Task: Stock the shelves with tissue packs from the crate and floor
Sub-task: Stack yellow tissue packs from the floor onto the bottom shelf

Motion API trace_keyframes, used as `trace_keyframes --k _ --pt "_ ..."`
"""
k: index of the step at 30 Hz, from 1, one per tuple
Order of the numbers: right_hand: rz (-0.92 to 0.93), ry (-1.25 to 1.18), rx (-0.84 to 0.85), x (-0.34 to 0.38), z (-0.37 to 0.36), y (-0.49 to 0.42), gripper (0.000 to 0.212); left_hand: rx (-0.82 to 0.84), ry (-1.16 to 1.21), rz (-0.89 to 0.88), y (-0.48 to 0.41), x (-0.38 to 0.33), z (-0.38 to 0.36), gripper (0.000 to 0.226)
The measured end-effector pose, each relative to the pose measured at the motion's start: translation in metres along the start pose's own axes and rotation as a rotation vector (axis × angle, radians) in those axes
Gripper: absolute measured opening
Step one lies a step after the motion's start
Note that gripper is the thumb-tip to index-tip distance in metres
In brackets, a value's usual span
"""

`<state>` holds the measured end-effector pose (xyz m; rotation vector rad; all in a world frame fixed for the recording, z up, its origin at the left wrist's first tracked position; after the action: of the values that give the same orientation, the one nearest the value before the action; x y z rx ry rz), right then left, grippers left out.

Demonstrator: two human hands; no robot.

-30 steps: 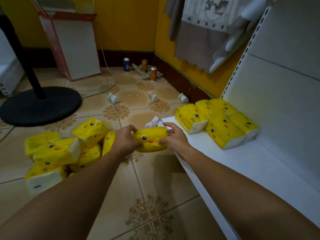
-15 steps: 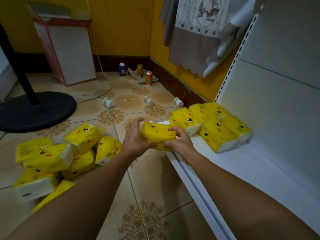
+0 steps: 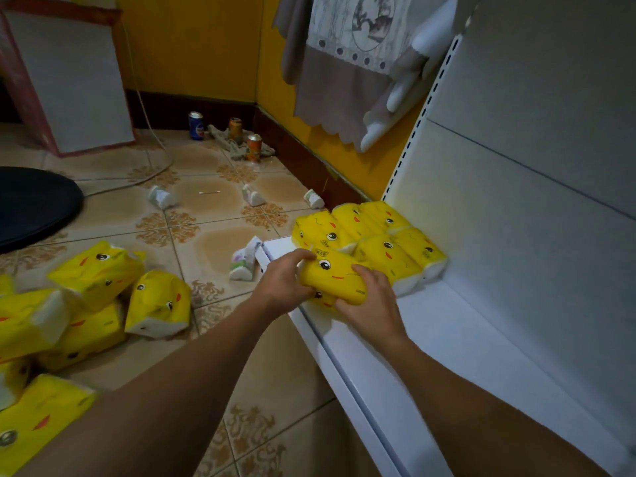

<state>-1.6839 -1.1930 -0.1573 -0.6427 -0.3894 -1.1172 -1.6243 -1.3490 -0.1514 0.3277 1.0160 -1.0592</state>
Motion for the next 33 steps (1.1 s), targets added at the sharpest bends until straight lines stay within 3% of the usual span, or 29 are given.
trace_keyframes --k 2,5,8,14,17,20,23,28,33 --pt "-0.035 0.047 0.029 -0.017 0.007 0.001 0.068 0.059 0.012 -0.039 -0.001 -0.007 -0.015 0.057" --pt "-0.048 0.131 0.085 -0.028 0.008 0.004 0.065 0.11 -0.175 -0.099 0.001 -0.004 -0.032 0.053" --pt "-0.064 0.181 0.08 -0.026 0.005 0.005 0.065 0.043 -0.31 -0.065 0.0 0.005 -0.031 0.045" --pt "-0.046 0.265 0.052 -0.019 0.011 0.008 0.061 -0.079 -0.281 -0.075 -0.002 0.003 -0.024 0.035" --pt "-0.037 0.18 0.083 -0.02 0.013 0.011 0.057 -0.13 -0.275 -0.036 -0.003 0.003 -0.021 0.022" --pt "-0.06 0.134 0.065 -0.02 0.016 0.012 0.056 -0.035 -0.171 -0.051 -0.004 0.0 -0.03 0.015" --pt "-0.064 0.176 0.0 -0.02 0.02 0.008 0.054 0.11 -0.121 -0.093 0.002 -0.002 -0.042 0.034" --pt "-0.095 0.267 -0.068 -0.018 0.017 0.003 0.052 0.328 -0.21 -0.14 0.01 0.003 -0.053 0.064" --pt "-0.076 0.371 -0.103 -0.011 0.011 -0.003 0.052 0.392 -0.348 -0.17 0.019 0.018 -0.04 0.059"
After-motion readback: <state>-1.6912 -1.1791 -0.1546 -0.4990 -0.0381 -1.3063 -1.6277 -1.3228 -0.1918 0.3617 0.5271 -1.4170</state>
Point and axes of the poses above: each hand's wrist, its own y-axis away from the middle knuckle, its own z-axis out of the back of the hand, x = y × z, the point moved 6 cm from there along -y, towards the middle knuckle, and after that the axes turned 11 degrees about -x, right-handed, at the moved point
